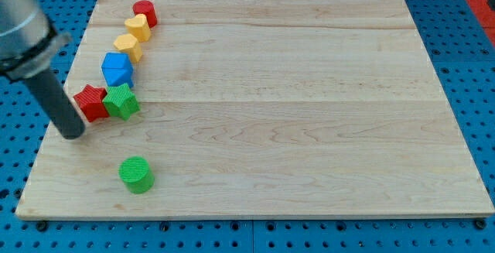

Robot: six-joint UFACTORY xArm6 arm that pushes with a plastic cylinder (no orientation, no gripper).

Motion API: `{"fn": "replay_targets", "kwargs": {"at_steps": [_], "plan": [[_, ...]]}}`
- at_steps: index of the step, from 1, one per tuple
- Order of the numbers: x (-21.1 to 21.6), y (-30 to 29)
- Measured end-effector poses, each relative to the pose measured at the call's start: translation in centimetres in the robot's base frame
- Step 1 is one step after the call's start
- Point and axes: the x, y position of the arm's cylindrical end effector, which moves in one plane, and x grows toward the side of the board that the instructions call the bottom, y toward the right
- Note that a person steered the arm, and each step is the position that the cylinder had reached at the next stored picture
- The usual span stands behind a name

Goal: Push the red star diagonal to the green star

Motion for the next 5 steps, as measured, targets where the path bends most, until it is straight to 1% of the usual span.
{"fn": "replay_targets", "kwargs": {"at_steps": [1, 2, 3, 4, 5], "plan": [[-3.2, 4.1], [-7.7, 9.5], [-9.9, 13.7], [-11.0, 15.3], [-10.7, 12.1]]}}
